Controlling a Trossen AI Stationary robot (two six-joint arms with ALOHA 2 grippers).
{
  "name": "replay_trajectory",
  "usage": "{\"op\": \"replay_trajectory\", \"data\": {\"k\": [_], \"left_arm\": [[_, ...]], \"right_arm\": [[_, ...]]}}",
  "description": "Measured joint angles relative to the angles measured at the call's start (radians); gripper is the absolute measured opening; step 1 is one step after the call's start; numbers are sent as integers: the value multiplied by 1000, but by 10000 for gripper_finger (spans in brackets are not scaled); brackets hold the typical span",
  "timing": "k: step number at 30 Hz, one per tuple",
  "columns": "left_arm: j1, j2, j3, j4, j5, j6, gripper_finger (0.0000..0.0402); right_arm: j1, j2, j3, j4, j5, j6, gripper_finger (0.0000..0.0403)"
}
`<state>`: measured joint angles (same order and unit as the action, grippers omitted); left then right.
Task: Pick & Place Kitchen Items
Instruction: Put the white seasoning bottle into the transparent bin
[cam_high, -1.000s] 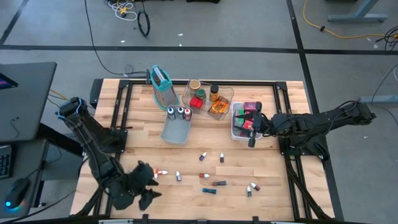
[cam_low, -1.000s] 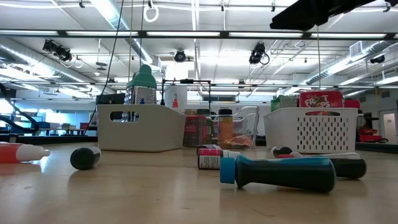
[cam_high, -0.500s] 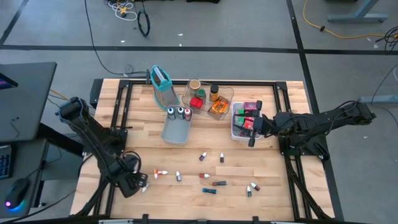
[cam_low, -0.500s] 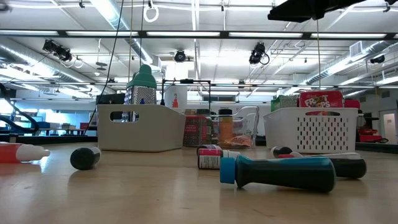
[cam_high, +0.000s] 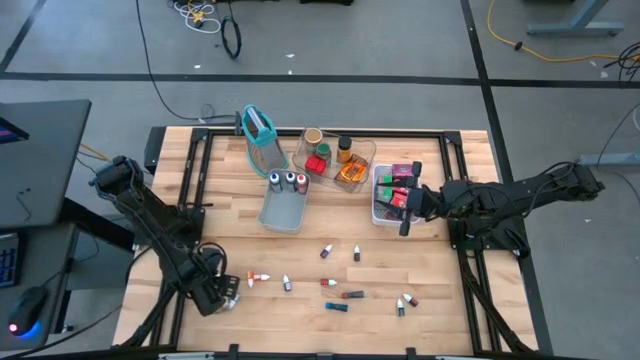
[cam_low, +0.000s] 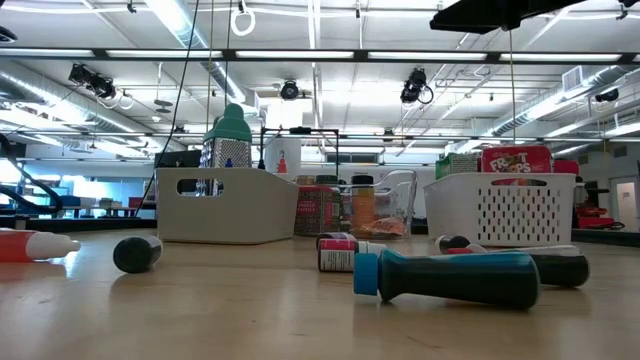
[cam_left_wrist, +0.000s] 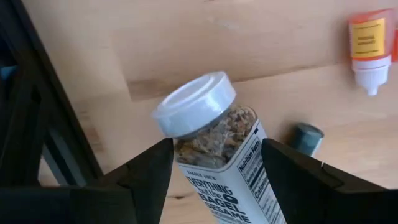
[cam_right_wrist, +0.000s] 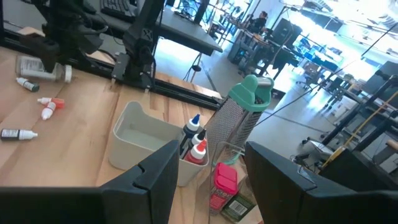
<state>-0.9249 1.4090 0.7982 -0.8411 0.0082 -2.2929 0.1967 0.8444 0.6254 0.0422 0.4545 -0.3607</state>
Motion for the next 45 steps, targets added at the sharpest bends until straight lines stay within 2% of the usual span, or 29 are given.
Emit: {"op": "replay_trajectory", "data": {"k": [15,18,21,25,34,39,43,45], "left_arm": [[6,0,0,-51,-121,-9,254],[12,0,0,-51,-75,-80,254],[11,0,0,-50,-26,-87,254],[11,0,-1,-48,-39,-93,254],[12,-2,-155,184,-24,-132,251],[12,-5,-191,223,-24,-142,214],[11,-7,-175,188,-50,-134,213],[10,-4,-160,146,-123,-112,213]], "right_arm": [[0,0,0,18,-1,5,194],[0,0,0,23,-1,5,194],[0,0,0,25,-1,4,194],[0,0,0,25,-2,4,194],[0,0,0,25,-2,8,194],[0,0,0,26,-1,7,194],[0,0,0,32,-1,8,194],[0,0,0,45,-1,11,194]]}}
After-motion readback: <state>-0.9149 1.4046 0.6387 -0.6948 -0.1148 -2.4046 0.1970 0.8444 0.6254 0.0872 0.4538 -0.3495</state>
